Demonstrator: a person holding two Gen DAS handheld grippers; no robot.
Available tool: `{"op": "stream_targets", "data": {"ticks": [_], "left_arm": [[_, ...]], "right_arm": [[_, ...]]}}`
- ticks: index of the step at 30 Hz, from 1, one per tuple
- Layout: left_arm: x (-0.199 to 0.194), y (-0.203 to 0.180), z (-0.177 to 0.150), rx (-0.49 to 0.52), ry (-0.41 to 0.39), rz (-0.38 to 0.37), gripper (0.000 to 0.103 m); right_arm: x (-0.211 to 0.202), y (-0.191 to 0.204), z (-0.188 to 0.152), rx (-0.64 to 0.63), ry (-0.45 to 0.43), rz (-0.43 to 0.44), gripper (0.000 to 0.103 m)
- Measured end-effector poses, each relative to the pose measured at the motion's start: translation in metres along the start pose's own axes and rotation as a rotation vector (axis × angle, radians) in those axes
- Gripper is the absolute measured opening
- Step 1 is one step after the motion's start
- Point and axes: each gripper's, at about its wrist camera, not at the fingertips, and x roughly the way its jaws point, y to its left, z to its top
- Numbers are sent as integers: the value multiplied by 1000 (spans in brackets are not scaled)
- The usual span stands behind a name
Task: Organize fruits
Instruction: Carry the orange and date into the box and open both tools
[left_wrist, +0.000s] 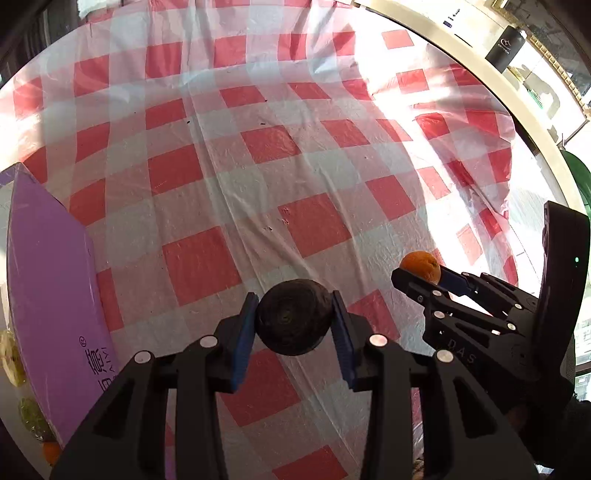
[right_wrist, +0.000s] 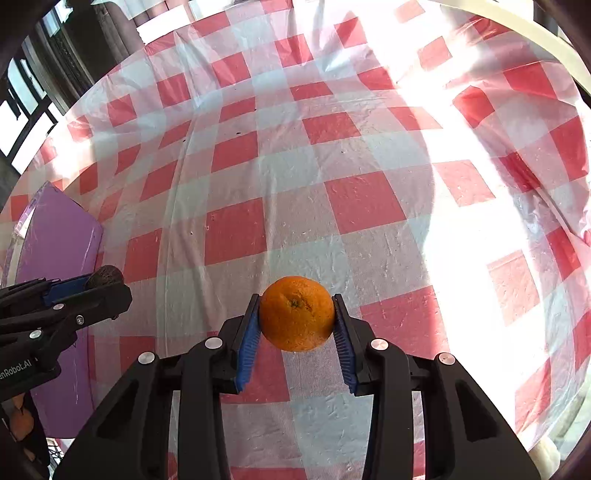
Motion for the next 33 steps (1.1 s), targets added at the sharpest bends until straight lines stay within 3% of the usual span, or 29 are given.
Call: {"op": "stream_targets", "data": {"ticks": [11, 16, 25, 33], "left_arm": [[-84, 3, -10, 145, -200, -2, 39], [-110, 14, -18, 174, -271, 14, 39], [-160, 69, -25, 58, -410, 54, 39], [-177, 136, -57, -91, -423, 113, 39]], "right_arm": [[-62, 33, -13, 98, -181, -13, 37], [-80, 58, -10, 69, -220, 0, 37], [-95, 127, 4, -120, -252, 61, 37], [-101, 214, 9, -365, -266, 160, 37]]}}
